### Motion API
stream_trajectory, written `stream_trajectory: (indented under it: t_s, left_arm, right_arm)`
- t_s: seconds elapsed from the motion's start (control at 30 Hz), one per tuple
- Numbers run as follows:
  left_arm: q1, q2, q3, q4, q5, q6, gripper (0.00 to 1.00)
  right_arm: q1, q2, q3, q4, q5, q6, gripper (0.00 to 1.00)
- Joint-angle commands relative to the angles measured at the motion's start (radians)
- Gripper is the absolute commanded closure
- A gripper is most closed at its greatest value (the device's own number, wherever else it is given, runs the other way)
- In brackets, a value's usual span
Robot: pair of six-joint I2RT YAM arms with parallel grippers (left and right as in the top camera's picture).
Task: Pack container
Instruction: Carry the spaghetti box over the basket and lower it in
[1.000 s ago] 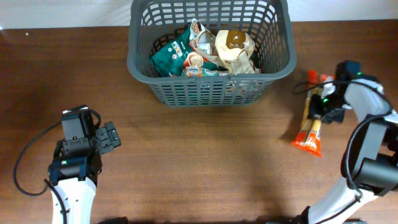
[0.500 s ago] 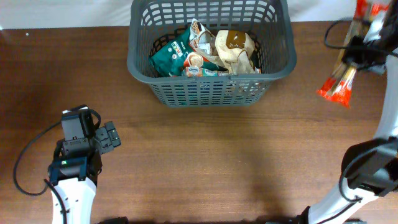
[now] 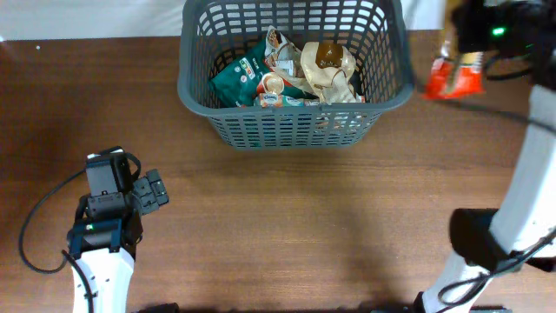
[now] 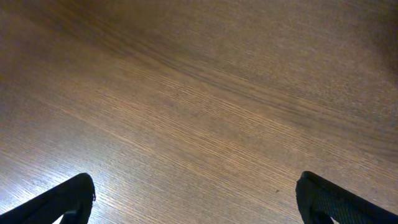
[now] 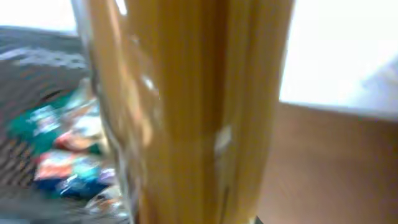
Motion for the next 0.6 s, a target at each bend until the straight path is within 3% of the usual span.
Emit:
stream_trajectory:
  t_s: [0.0,0.23,0.43,0.57]
  left_arm:
    - [0.007,0.002,-0.006,0.0,0.011,-0.009,0.01]
    - [0.007,0.001,-0.006,0.0,0.011,-0.009,0.01]
    - [0.007,0.001,-0.006,0.0,0.011,-0.009,0.01]
    - [0.007,0.001,-0.006,0.0,0.011,-0.009,0.01]
  right_arm:
    - [0.128,-0.046,0.085,-0.007,-0.04,-0.158,0.96]
    - [0.326,-0.03,0.045,-0.161,-0.04,-0.443,0.96]
    - [0.34,-0.029,-0.116,-0.153,-0.087,-0.537,0.96]
    - [0.327,-0.019,-0.229,-0.018,-0.08,-0.524,0.97]
